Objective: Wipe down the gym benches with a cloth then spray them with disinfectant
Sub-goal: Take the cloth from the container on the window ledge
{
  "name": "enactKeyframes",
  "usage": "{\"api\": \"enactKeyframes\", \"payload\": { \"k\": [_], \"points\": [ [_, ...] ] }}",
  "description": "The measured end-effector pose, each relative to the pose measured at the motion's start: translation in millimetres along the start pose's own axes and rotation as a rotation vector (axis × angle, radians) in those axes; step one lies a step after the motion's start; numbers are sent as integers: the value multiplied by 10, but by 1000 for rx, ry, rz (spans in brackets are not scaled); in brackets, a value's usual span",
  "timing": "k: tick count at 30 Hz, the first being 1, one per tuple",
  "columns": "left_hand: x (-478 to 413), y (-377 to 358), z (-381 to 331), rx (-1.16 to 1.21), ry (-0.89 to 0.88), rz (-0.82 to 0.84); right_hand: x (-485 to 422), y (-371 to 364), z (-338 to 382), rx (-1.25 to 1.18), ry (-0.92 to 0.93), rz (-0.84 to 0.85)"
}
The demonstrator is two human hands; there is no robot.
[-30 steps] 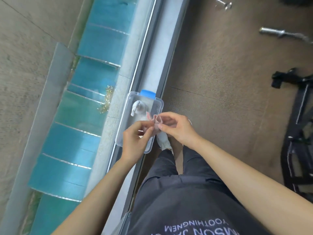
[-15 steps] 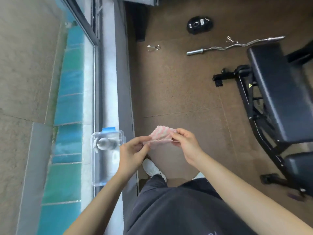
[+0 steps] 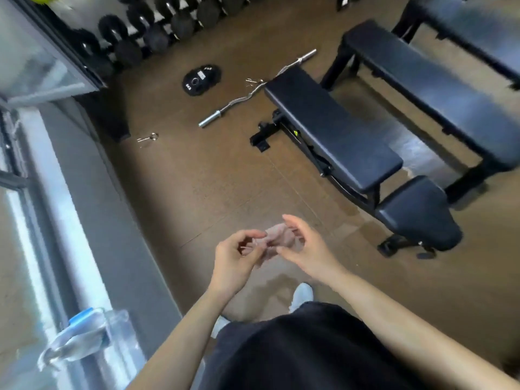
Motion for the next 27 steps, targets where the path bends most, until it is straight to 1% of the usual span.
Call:
{"api": "enactKeyframes", "payload": {
  "k": [4, 8, 11, 13, 18, 21, 23, 26, 27],
  "points": [
    [-428, -494, -426, -97, -69, 200, 255, 654, -70, 34, 70, -21],
    [-755, -910, -734, -138, -112, 348, 447, 1101, -214, 1, 47, -110],
    [-1053, -1159, -823, -225, -149, 436, 607, 1362, -319, -84, 19, -222],
    [-1277, -1329, -851, -260, -164, 529, 684, 1522, -447, -131, -15, -325],
    [-1974, -1829, -917, -235, -178, 745, 741, 1934, -762, -266, -124, -558],
    [-2524, -2218, -909, -237, -120, 861, 744, 2286, -869, -296, -240, -655],
    [-2913, -2466, -919, -277, -90, 949, 734, 2523, -909, -348, -240, -733],
    [-3376, -2811, -988, -328, -39, 1146, 666, 2851, -981, -511, -269, -875],
    [-3508, -2933, -1012, -371, -48, 1199, 631, 2964, -1018, -561, -279, -925]
  ]
}}
Point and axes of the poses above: each hand's wrist, its own x-axis away from the middle knuckle, its own y-axis out of the back of the hand, z = x × y, the point moved 1 cm from there along -x, towards the middle knuckle, and after that the axes turned 15 degrees about z, right-handed, at the moved point
